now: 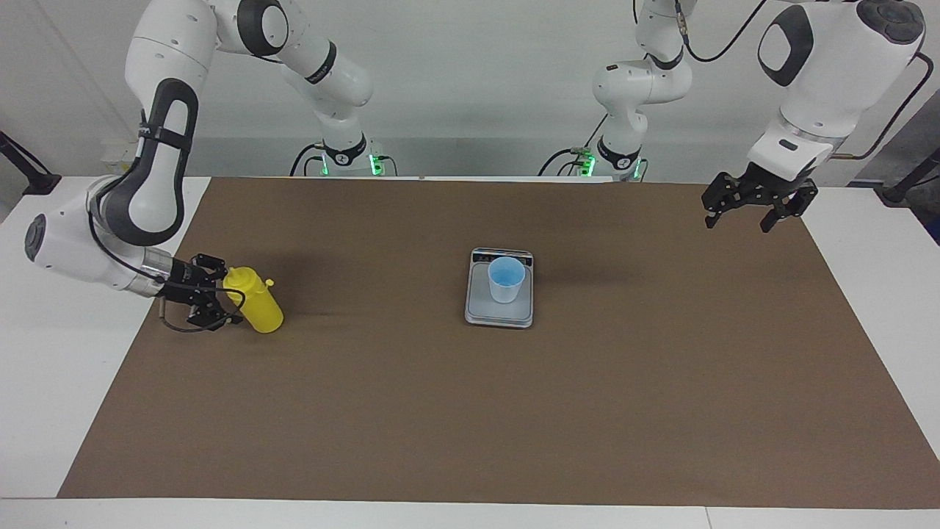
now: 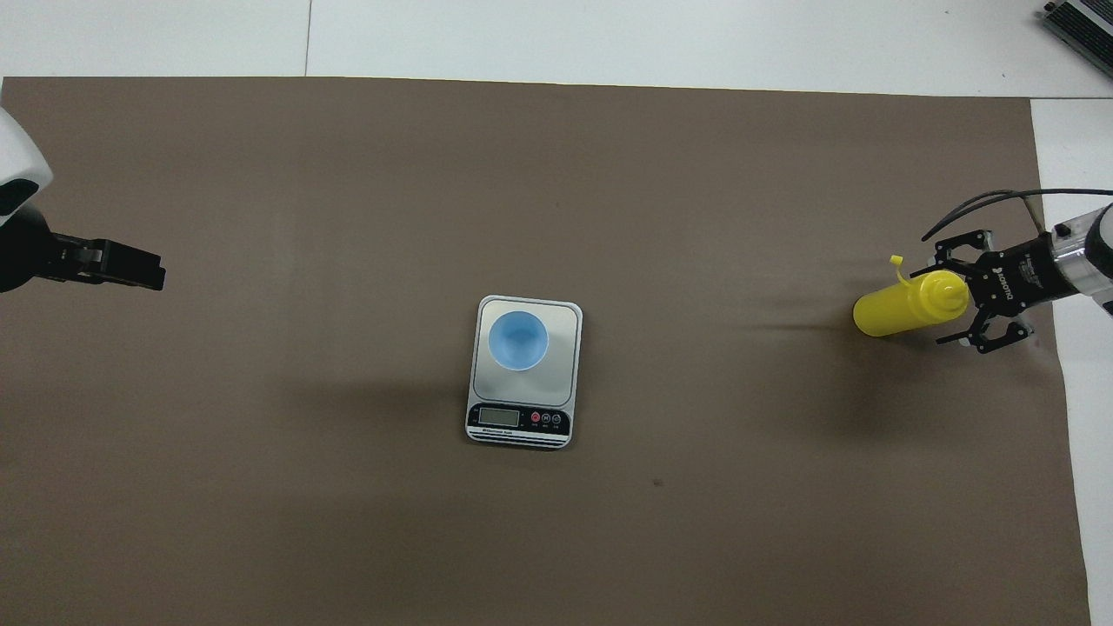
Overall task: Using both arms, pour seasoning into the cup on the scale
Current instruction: 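Close the right gripper around the yellow squeeze bottle, then lift the yellow bottle with the right gripper toward the cup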
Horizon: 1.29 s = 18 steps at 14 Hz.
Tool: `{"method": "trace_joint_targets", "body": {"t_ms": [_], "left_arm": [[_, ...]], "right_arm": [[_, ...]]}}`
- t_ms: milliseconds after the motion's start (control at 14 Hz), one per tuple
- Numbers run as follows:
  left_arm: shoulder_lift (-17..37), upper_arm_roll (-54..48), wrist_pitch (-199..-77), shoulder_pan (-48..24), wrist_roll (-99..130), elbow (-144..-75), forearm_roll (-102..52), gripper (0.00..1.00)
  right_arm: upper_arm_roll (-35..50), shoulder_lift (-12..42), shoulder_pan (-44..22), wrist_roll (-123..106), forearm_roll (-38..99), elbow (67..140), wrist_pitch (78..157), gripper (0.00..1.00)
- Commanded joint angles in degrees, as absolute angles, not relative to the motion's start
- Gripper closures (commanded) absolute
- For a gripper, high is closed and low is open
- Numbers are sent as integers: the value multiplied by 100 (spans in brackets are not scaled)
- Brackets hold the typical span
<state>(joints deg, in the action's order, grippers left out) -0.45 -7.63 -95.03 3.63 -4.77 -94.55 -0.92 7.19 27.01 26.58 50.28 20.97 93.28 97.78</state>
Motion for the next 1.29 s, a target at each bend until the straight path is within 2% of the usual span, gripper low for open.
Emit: {"method": "trace_joint_targets", "body": {"t_ms": [0, 214, 286, 357, 429, 500, 714, 929, 1214], "left_arm": [[97, -861, -9202, 475, -545, -9097, -158, 0], [88, -853, -9097, 466, -580, -9114, -97, 0], [79, -861, -9105, 457, -571, -9132, -97, 0], [70, -853, -9123, 448, -563, -9149, -105, 0], [62, -853, -9132, 448, -571, -9167, -105, 0], [62, -853, -9149, 448, -580, -9176, -97, 0], [44, -853, -9167, 422, -580, -9211, -88, 0], [44, -853, -9167, 422, -580, -9220, -88, 0], [26, -853, -9167, 422, -580, -9255, -88, 0]], "right_arm": [[800, 2532, 2760, 5115, 2460, 9571, 9633, 0], [791, 2514, 2751, 4906, 2584, 9624, 9536, 0], [791, 2505, 2751, 4896, 2610, 9641, 9536, 19], [791, 2505, 2751, 4904, 2680, 9642, 9527, 51], [791, 2505, 2751, 4922, 2750, 9650, 9527, 95], [791, 2487, 2742, 4957, 2760, 9650, 9527, 100], [791, 2278, 2603, 5552, 2751, 9633, 9597, 100], [791, 1908, 2111, 6544, 2664, 9598, 9624, 100], [800, 1661, 1242, 8196, 2164, 9458, 10325, 100]]}}
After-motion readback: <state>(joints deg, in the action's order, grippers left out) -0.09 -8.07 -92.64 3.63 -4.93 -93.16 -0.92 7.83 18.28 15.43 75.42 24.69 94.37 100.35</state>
